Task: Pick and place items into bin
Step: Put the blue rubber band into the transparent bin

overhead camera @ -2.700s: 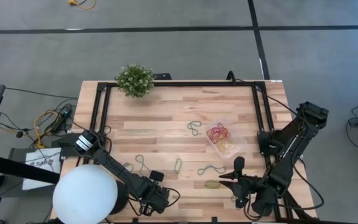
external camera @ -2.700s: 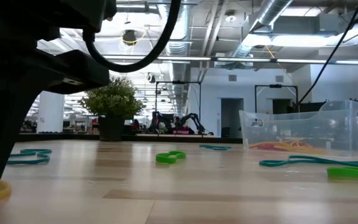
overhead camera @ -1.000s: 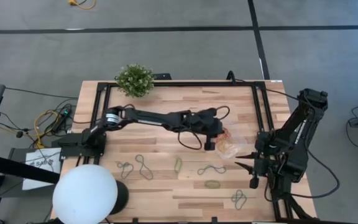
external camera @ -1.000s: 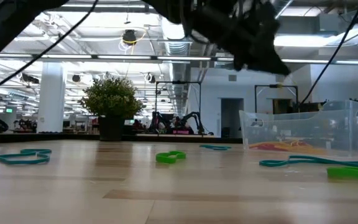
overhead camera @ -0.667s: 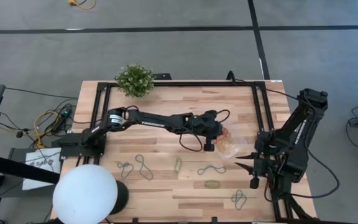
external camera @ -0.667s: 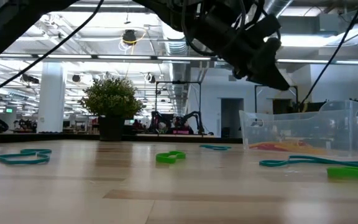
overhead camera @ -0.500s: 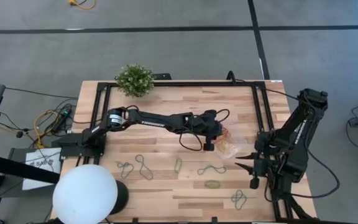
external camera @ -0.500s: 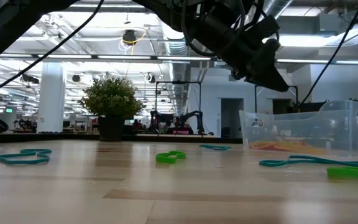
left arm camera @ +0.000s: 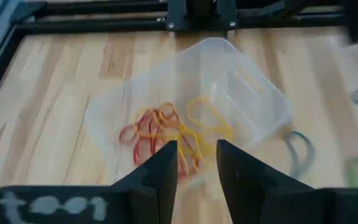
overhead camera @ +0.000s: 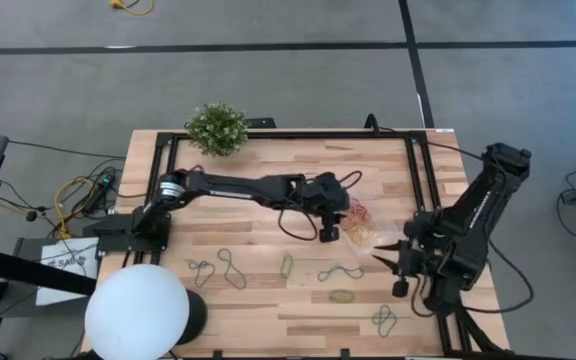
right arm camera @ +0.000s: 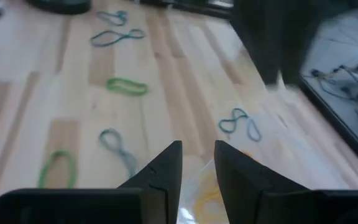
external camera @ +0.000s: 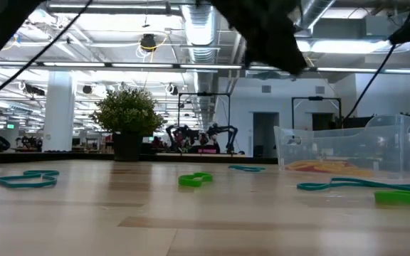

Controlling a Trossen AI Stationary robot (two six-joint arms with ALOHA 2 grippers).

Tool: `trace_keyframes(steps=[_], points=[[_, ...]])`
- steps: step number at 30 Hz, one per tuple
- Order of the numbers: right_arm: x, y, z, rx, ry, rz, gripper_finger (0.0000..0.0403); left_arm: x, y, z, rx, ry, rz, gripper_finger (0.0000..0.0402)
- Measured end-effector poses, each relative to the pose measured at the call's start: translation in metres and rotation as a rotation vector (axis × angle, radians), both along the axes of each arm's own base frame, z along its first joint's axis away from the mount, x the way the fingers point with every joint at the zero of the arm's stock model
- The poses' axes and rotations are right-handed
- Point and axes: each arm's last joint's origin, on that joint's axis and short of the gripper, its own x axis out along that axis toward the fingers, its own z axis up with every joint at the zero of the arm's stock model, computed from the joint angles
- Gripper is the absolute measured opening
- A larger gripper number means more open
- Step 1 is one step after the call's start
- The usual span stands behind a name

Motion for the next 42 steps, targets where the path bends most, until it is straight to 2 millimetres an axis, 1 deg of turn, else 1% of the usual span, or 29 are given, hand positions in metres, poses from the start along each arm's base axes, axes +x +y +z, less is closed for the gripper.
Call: trace_keyframes(steps=[2,6,8,13,15,17,22,26,31,34,39,42], points=[[0.009,-0.003,0.0,0.017,0.006,-0.032,0.0091,-0.013,-0.001,0.024,-0.024,0.012,0.018,0.0103],[0.025,-0.004,-0.003,0.073,0.103,-0.016,0.0097,-0.046,-0.002,0.07,-0.042,0.006,0.072,0.0103],[0.034,-0.001,-0.008,0.103,0.17,0.034,0.0098,-0.062,-0.004,0.085,-0.026,0.013,0.108,0.0103],[0.059,0.01,-0.021,0.095,0.296,0.234,0.0099,-0.091,-0.013,0.107,0.052,0.046,0.223,0.0103],[0.069,0.009,-0.025,0.109,0.319,0.278,0.0099,-0.099,-0.018,0.111,0.075,0.057,0.256,0.0103],[0.081,0.004,-0.03,0.129,0.336,0.281,0.0099,-0.104,-0.025,0.112,0.09,0.069,0.274,0.0103],[0.108,-0.018,-0.046,0.208,0.432,0.265,0.0099,-0.106,-0.041,0.111,0.077,0.071,0.273,0.0103],[0.124,-0.031,-0.057,0.282,0.537,0.259,0.0099,-0.109,-0.053,0.11,0.079,0.085,0.248,0.0103],[0.138,-0.036,-0.067,0.259,0.602,0.281,0.0098,-0.113,-0.064,0.108,0.111,0.102,0.25,0.0103],[0.146,-0.039,-0.074,0.291,0.637,0.279,0.0098,-0.117,-0.07,0.107,0.111,0.12,0.254,0.0103],[0.158,-0.042,-0.09,0.293,0.69,0.243,0.0098,-0.12,-0.079,0.106,0.114,0.13,0.255,0.0103],[0.164,-0.043,-0.097,0.288,0.712,0.226,0.0098,-0.122,-0.085,0.105,0.118,0.135,0.239,0.0103]])
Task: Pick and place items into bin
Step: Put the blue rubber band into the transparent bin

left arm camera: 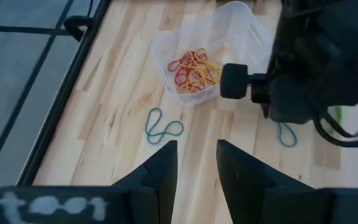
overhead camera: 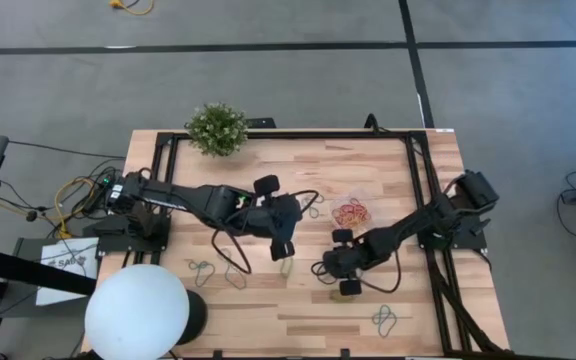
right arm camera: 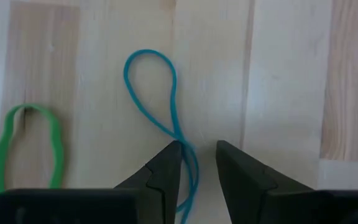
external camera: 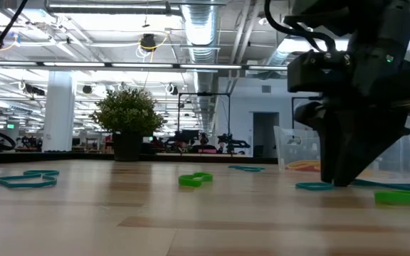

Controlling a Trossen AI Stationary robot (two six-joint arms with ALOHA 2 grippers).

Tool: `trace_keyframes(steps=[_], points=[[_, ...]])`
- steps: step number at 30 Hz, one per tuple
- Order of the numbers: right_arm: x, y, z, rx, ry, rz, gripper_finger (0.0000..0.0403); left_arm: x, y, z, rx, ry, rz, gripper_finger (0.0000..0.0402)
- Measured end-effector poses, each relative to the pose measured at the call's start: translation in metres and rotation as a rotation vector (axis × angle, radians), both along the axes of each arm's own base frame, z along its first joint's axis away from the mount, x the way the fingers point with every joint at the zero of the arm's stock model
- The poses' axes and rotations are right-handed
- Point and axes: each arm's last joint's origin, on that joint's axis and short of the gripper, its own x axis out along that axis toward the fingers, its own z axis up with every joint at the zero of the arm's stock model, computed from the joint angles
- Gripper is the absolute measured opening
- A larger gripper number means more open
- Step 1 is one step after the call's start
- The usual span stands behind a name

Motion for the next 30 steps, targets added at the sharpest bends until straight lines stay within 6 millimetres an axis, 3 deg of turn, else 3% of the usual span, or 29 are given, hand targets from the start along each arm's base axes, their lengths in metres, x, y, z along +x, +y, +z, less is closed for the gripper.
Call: trace_keyframes(steps=[5,10,13,21,25,30], points=[[0.006,0.001,0.002,-0.007,0.036,-0.009,0.0089,-0.002,-0.007,0.0,0.001,0.003,-0.018,0.0103],[0.0,0.004,0.019,-0.032,0.111,-0.016,0.0018,-0.003,-0.012,0.0,0.008,0.002,-0.026,0.0103],[0.0,0.009,0.047,-0.011,0.051,0.006,0.0009,-0.004,-0.014,0.0,0.003,-0.007,-0.005,0.0103],[-0.032,0.01,0.131,-0.016,-0.128,0.025,0.0001,-0.013,-0.017,-0.001,-0.003,0.032,0.038,0.0103],[-0.036,0.013,0.129,0.039,-0.17,-0.023,0.001,-0.015,-0.02,-0.002,-0.007,0.036,0.042,0.0103],[-0.029,0.02,0.096,-0.041,-0.043,0.013,0.0061,-0.015,-0.022,-0.002,-0.008,0.032,0.039,0.0103]])
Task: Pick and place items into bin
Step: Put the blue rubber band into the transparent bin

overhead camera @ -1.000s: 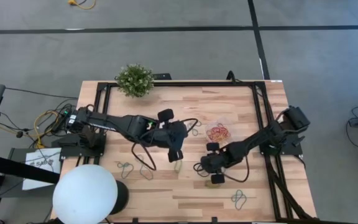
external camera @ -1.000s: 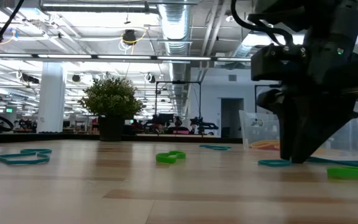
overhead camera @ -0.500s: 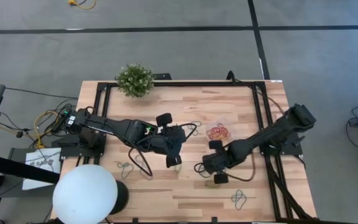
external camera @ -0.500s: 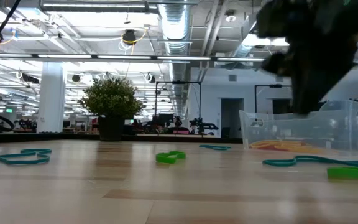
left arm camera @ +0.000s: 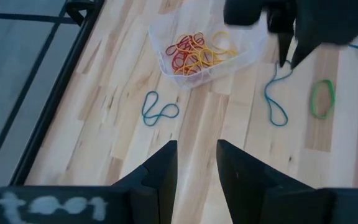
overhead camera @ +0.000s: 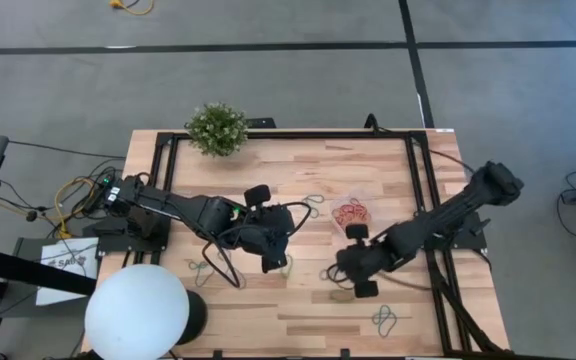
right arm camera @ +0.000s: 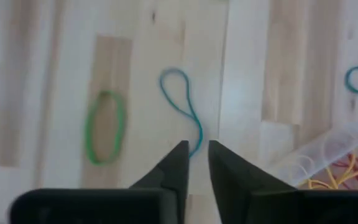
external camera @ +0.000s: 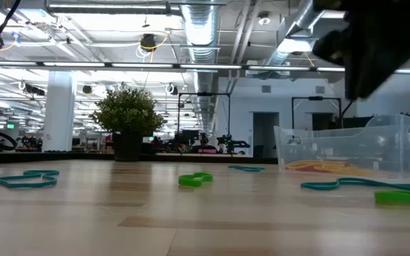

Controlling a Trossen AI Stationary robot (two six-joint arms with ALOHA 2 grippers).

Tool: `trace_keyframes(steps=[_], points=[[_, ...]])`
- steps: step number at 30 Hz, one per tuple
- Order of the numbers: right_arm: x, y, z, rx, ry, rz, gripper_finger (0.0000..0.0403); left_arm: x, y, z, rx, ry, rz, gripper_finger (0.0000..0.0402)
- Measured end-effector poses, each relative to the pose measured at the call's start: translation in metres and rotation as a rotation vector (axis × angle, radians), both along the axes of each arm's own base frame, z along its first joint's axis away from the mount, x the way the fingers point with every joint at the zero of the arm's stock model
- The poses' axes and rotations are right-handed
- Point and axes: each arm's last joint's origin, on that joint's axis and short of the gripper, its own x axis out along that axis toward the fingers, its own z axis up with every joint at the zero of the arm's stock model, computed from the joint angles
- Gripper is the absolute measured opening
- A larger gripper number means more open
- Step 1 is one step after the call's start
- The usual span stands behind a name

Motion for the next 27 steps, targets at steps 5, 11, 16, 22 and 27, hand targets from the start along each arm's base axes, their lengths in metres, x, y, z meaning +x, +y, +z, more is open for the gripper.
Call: trace_keyframes(steps=[5,11,16,22,27], points=[[0.018,0.003,-0.04,-0.071,0.103,0.033,0.012,0.0,0.0,0.0,-0.003,-0.002,0.005,0.0103],[0.03,-0.006,-0.077,-0.116,0.221,-0.019,0.0164,0.0,0.0,0.0,0.0,0.0,0.001,0.0103],[0.037,-0.014,-0.087,-0.061,0.277,-0.059,0.0158,0.0,0.0,0.0,0.0,0.001,0.001,0.0103],[0.04,-0.018,-0.092,0.015,0.314,-0.064,0.0075,0.0,0.0,0.0,0.001,0.002,-0.001,0.0103],[0.037,-0.015,-0.079,0.039,0.267,-0.049,0.0011,0.0,0.0,0.0,0.001,0.003,-0.002,0.0103]])
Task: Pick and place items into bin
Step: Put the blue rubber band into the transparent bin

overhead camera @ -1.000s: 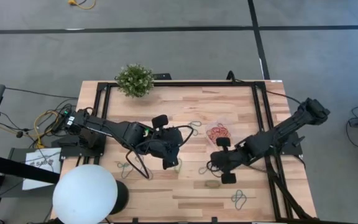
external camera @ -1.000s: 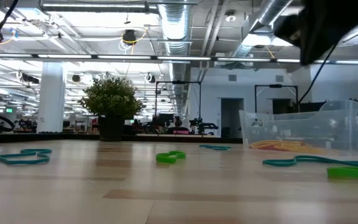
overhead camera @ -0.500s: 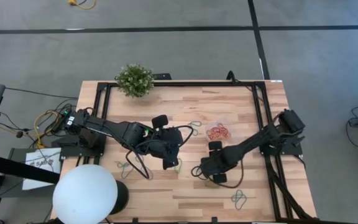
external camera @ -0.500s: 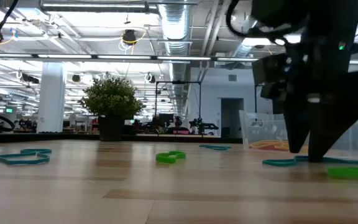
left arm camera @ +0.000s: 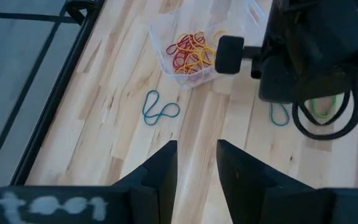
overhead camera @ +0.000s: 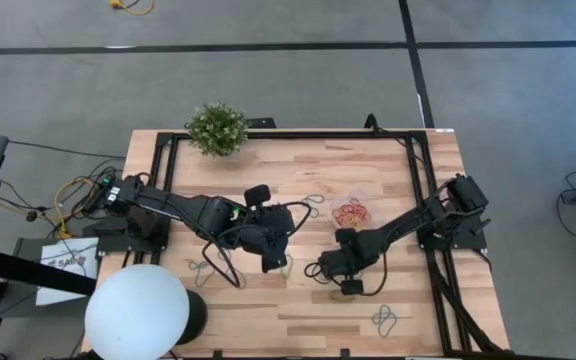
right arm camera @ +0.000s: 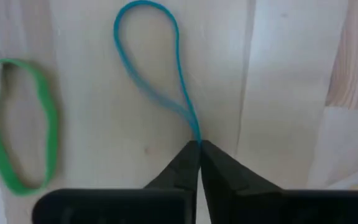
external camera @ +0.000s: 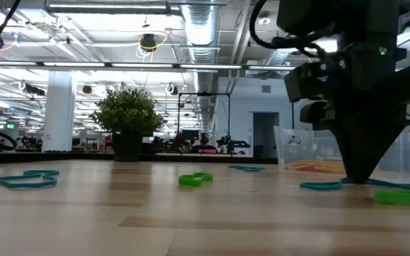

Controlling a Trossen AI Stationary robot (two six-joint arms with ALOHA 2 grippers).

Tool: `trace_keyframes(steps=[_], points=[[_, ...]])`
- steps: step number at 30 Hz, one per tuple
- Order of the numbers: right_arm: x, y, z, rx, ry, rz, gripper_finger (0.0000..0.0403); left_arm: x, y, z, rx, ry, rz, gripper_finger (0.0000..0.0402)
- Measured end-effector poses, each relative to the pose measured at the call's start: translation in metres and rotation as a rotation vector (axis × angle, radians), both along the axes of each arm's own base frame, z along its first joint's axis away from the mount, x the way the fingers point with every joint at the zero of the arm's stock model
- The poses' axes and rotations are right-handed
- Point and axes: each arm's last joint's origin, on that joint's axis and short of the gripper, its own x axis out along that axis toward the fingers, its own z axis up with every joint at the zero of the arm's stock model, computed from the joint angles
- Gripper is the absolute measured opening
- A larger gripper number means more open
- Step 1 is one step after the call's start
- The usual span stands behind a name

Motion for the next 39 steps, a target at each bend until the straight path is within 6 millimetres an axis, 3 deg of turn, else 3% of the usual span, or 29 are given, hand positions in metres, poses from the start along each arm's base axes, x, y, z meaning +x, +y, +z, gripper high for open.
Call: trace_keyframes(steps=[2,5,11,14,16,22,29,39], points=[[-0.004,0.001,0.016,0.008,-0.015,-0.001,0.0009,0.0,0.0,0.0,0.0,0.0,0.0,0.0103],[-0.016,0.004,0.058,0.028,-0.083,0.015,0.0003,0.0,0.0,0.0,-0.004,0.0,0.005,0.0103],[-0.063,-0.008,0.145,-0.089,-0.234,-0.023,0.0003,-0.001,0.0,-0.001,-0.003,0.008,0.011,0.0103],[-0.092,-0.026,0.171,-0.18,-0.3,-0.138,0.0002,-0.001,0.0,-0.001,-0.003,0.009,0.011,0.0103],[-0.106,-0.038,0.178,-0.193,-0.311,-0.222,0.0001,-0.001,0.0,-0.001,-0.003,0.01,0.012,0.0103],[-0.117,-0.056,0.157,-0.219,-0.276,-0.295,0.0001,-0.001,0.001,-0.001,-0.002,0.01,0.014,0.0103],[-0.1,-0.062,0.107,-0.177,-0.165,-0.244,0.0001,-0.001,0.001,-0.001,-0.002,0.009,0.014,0.0103],[-0.075,-0.065,0.064,-0.172,0.068,-0.27,0.0009,-0.001,0.0,-0.001,-0.002,0.007,0.015,0.0103]])
